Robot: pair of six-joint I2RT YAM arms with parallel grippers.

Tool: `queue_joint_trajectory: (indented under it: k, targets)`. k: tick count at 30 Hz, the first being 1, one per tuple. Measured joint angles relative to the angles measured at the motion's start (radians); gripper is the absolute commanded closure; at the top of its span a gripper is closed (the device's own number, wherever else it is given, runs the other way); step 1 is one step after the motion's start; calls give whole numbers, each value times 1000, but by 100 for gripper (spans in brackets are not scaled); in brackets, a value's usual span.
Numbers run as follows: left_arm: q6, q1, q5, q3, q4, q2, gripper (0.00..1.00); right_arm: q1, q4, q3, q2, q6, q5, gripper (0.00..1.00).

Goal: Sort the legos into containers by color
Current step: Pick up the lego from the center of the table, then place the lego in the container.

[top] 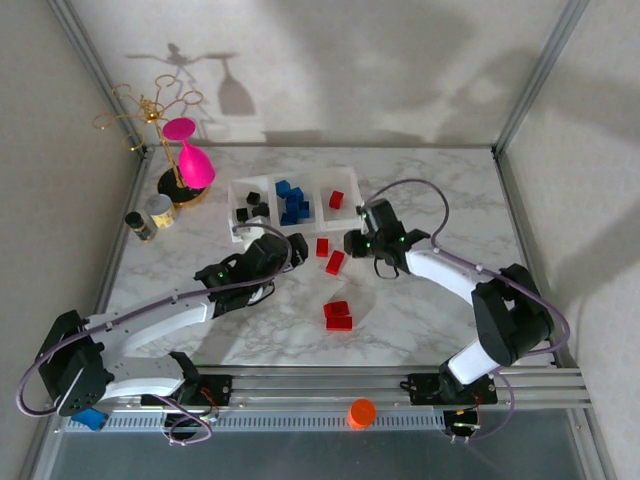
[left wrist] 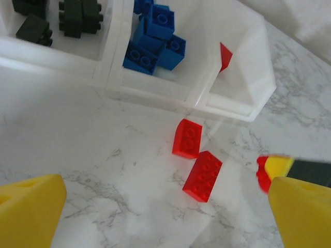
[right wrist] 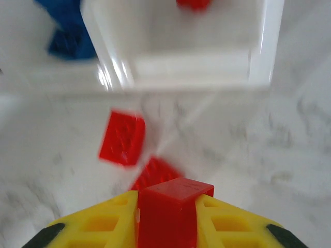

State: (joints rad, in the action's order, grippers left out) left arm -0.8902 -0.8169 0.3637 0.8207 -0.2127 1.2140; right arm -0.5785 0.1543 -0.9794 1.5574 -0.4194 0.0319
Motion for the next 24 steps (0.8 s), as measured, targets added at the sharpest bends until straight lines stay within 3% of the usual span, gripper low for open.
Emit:
queue_joint_trajectory:
  k: [7,14,24]
  targets:
    - [28,50,0,72,4,45,0,60,-25,-266,208,39,-6,72]
    - [53,73,-4,94,11,66,0,98,-10,-460,402,73,-13,55]
    - [57,69,-13,102,9,76,0,93,-5,-425,341,87,-8,46]
